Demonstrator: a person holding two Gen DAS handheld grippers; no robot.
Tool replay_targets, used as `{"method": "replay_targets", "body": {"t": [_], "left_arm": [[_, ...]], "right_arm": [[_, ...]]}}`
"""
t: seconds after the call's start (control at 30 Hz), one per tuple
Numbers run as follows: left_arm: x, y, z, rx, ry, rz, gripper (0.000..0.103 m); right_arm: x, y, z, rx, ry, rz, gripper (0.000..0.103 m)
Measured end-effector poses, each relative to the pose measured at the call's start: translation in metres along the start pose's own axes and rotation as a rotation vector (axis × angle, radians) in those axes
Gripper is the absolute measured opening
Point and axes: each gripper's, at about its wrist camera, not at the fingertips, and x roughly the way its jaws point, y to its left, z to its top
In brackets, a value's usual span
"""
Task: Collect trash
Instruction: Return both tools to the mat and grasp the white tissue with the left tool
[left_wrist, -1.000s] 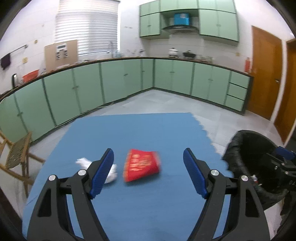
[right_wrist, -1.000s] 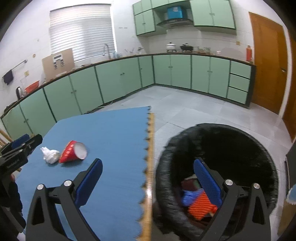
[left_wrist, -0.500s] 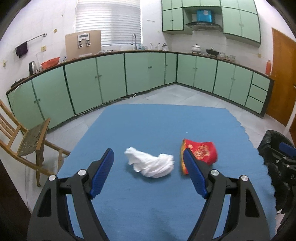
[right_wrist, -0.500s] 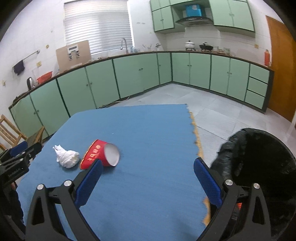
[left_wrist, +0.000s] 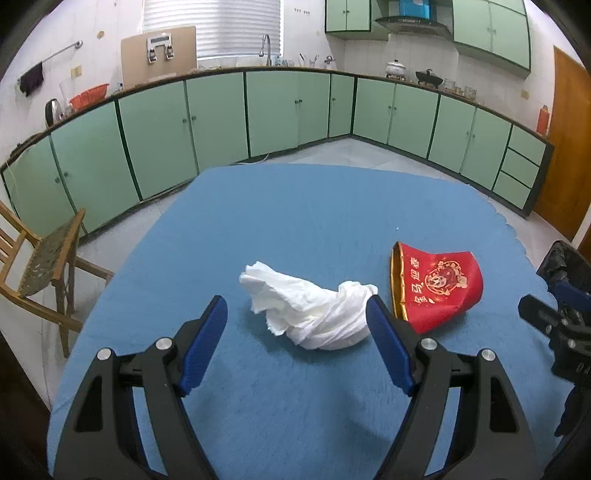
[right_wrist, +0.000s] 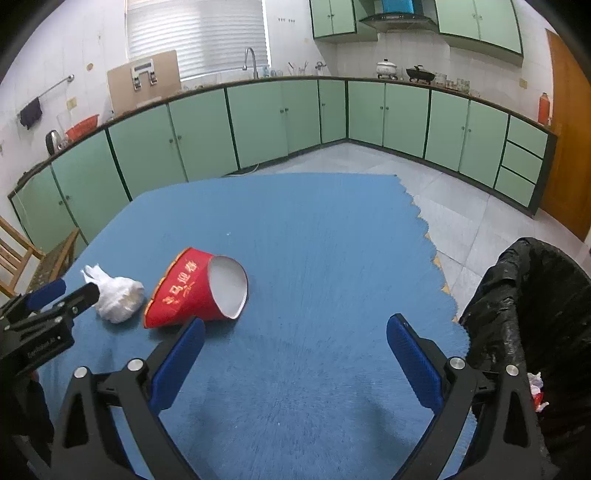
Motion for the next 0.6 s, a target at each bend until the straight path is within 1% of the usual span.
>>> {"method": "replay_targets", "body": {"t": [0.13,0.33,0.4,0.43,0.47,0.5,0.57,0.6], "left_arm": [[0.011,-0.003,0.001,0.005,0.018,-0.019,0.075],[0.035,-0.006,-0.002,0.015,0.09,-0.02,0.075],[0.04,-0.003,-0.002,0.005,0.111,-0.043,0.064],[0.041,-0.002,-0.002,0.003,0.113,-0.059,0.054],[0.039,-0.003,-0.001,0.008,0.107,-0.067,0.048],[0.039,-0.002,-0.002,0.011,0.103,-0.069,0.045],[0.036,0.0,-0.002,0.009,0.09,-0.079,0.032],[0.035,0.002,-0.002,0.001,0.085,-0.087,0.031]], "right_arm": [[0.008,0.002,-0.001,-0.007,0.01,-0.003,0.097],[0.012,0.007,-0.003,-0.022,0.015,-0.003,0.097],[0.013,0.007,-0.001,-0.026,0.015,-0.005,0.097],[0.014,0.008,-0.001,-0.023,0.015,-0.005,0.097],[0.013,0.009,-0.001,-0.021,0.014,-0.004,0.097],[0.013,0.01,-0.001,-0.019,0.013,-0.002,0.097],[0.013,0.013,0.0,-0.025,0.012,0.004,0.097],[0.012,0.016,0.0,-0.031,0.01,0.005,0.097]]}}
